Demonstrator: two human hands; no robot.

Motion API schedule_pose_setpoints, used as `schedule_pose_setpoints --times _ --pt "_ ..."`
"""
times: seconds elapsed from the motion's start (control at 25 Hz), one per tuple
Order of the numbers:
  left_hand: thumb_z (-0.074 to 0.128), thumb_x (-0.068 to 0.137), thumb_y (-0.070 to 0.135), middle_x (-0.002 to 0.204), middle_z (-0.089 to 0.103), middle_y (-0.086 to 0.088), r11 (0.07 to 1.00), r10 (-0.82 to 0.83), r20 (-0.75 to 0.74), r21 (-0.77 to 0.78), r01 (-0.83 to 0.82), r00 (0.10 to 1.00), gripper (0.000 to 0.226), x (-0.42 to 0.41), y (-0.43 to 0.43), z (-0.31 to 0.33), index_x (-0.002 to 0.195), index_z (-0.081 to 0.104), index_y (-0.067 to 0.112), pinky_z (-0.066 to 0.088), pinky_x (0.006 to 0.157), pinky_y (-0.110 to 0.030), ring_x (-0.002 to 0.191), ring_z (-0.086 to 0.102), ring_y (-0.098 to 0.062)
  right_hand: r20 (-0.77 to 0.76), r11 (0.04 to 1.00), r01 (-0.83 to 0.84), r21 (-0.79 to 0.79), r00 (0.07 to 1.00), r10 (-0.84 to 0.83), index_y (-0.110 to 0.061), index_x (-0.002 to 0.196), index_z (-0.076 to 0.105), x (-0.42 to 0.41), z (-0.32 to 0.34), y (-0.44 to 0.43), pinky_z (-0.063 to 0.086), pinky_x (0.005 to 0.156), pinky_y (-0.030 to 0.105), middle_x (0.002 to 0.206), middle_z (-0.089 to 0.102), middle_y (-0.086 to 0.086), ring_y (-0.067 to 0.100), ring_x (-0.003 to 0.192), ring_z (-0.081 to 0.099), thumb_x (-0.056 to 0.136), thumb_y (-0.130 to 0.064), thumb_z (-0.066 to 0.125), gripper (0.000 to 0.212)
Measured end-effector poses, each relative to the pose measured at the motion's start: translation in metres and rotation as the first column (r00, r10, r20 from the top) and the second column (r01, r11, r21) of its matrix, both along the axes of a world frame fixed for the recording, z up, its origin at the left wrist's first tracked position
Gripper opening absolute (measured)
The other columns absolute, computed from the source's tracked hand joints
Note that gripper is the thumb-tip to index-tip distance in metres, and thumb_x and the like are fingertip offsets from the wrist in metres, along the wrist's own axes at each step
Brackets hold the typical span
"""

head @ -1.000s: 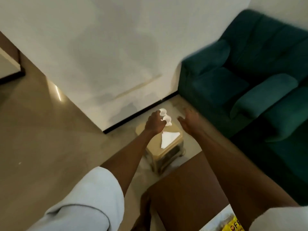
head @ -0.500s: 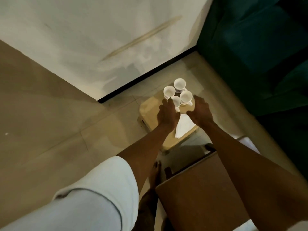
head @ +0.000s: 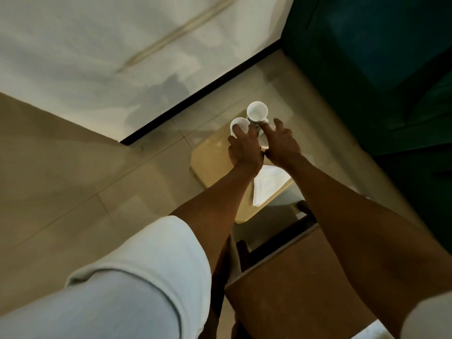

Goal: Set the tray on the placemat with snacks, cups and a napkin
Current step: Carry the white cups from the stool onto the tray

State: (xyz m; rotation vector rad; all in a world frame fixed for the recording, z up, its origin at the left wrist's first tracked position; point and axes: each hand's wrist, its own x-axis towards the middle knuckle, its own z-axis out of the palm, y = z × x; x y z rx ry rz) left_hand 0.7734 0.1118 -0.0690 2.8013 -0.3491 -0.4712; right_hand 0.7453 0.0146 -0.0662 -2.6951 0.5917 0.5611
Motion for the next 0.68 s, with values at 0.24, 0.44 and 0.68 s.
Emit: schedule_pose_setpoints --times 0.24,0.44,0.68 --pt "0.077 0.091 0.036 0.155 0.04 -0.016 0.996 -0.065 0.02 0.064 0.063 0.998 0.072 0.002 -0.001 -0.003 0.151 0.039 0.024 0.059 0.096 -0.044 0.127 0.061 -0.035 0.058 0.998 -0.045 -0.046 0.997 0.048 -0.027 0.152 0.037 0.002 0.002 0.006 0.059 0.089 0.051 0.141 0.05 0.019 0.043 0.117 0.061 0.081 -0.026 0.085 0.085" --pt "0.075 0.092 0.038 0.156 0.039 -0.014 0.989 -0.136 0.026 0.069 0.134 0.99 0.071 0.0 0.003 -0.003 0.151 0.039 0.022 0.059 0.096 -0.041 0.124 0.065 -0.033 0.082 0.995 -0.057 -0.088 0.995 0.064 -0.028 0.146 0.042 0.0 -0.004 0.005 0.061 0.084 0.049 0.139 0.051 0.017 0.04 0.112 0.064 0.082 -0.02 0.084 0.077" --pt "0.074 0.09 0.049 0.149 0.047 -0.015 0.971 -0.239 0.046 0.029 0.238 0.97 0.059 -0.014 0.012 0.019 0.137 0.052 0.018 0.062 0.089 -0.039 0.118 0.067 -0.03 0.101 0.995 0.026 -0.092 0.995 -0.016 -0.03 0.135 0.049 -0.022 0.022 0.01 0.062 0.082 0.043 0.134 0.054 0.011 0.034 0.109 0.066 0.076 -0.035 0.089 0.071"
